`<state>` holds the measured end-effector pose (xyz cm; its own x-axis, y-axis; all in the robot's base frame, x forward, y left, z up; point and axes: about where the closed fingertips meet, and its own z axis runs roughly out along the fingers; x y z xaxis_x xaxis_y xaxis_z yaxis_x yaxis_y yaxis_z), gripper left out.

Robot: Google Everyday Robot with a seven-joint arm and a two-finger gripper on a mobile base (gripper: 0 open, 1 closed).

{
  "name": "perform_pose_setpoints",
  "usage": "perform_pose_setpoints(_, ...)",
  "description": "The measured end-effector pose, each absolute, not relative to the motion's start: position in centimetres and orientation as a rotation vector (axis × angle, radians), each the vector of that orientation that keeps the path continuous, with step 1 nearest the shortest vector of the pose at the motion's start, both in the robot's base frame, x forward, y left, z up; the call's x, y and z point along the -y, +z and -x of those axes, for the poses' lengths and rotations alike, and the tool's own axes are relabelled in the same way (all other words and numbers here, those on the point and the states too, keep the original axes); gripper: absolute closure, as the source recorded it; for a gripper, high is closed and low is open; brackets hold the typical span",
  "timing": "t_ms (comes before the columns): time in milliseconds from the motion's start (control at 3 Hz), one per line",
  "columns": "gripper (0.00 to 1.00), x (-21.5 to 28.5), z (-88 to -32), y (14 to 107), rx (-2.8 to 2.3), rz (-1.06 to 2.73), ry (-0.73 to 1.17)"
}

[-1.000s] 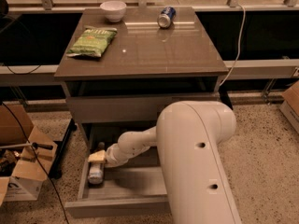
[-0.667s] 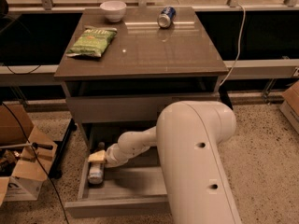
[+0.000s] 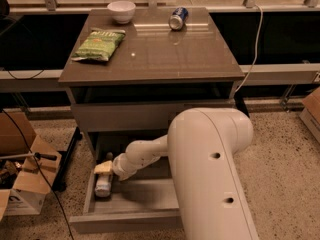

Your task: Pick blue plastic bottle from middle drawer and place on counter

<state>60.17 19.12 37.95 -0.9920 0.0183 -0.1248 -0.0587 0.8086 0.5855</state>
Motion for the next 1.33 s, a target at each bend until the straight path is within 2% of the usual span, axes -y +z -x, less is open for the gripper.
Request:
perform_pose_setpoints(333,0.0,-19.12,-60.17,38.4,-2.868,0.032,0.935)
perform_pose_setpoints(1333,0.0,-19.12,-60.17,38.47,-2.868,0.032,0.935)
